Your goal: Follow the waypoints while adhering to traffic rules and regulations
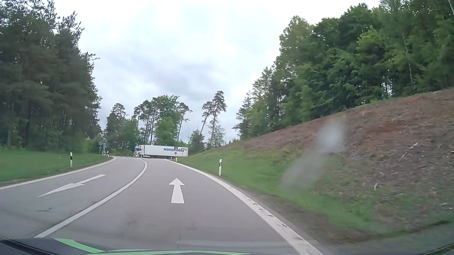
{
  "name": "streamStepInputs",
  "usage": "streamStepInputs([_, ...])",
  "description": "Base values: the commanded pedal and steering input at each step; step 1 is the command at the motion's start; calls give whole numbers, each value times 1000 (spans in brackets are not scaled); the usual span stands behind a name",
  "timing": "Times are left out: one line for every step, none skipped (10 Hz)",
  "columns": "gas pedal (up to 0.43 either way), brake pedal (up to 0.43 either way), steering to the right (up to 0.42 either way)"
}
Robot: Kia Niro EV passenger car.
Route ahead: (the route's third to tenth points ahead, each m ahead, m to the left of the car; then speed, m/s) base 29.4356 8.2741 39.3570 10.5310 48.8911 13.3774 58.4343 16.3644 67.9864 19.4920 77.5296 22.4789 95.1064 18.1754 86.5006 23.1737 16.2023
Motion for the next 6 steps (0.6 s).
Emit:
streamStepInputs([189,0,-71])
streamStepInputs([177,0,-70])
streamStepInputs([157,0,-70])
streamStepInputs([130,0,-69])
streamStepInputs([39,0,-66])
streamStepInputs([0,0,-63])
